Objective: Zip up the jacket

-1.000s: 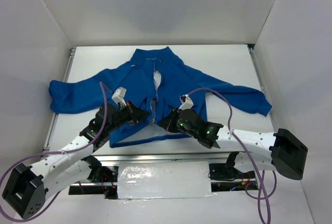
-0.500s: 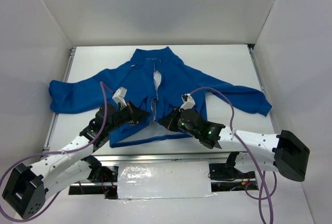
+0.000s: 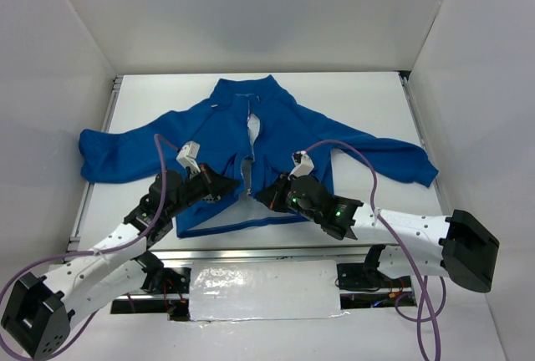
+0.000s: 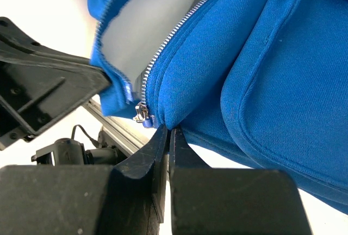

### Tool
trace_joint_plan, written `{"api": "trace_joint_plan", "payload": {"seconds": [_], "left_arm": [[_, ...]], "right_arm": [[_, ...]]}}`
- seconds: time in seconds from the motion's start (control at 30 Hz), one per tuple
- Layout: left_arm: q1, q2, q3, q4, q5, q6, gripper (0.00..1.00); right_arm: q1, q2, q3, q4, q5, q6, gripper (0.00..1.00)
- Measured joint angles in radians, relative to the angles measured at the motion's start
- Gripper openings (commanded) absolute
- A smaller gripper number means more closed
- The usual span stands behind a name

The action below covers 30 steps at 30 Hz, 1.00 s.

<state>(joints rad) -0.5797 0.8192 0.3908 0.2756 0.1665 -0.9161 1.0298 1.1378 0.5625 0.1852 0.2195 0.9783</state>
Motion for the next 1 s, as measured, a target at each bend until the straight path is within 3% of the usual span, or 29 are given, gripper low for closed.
{"api": "trace_joint_plan", "payload": {"seconds": [1.0], "left_arm": [[0.0, 0.01, -0.014, 0.002, -0.004, 0.0, 0.0]], "right_arm": [[0.0, 0.027, -0.001, 0.004, -0.024, -0.019, 0.0]]}}
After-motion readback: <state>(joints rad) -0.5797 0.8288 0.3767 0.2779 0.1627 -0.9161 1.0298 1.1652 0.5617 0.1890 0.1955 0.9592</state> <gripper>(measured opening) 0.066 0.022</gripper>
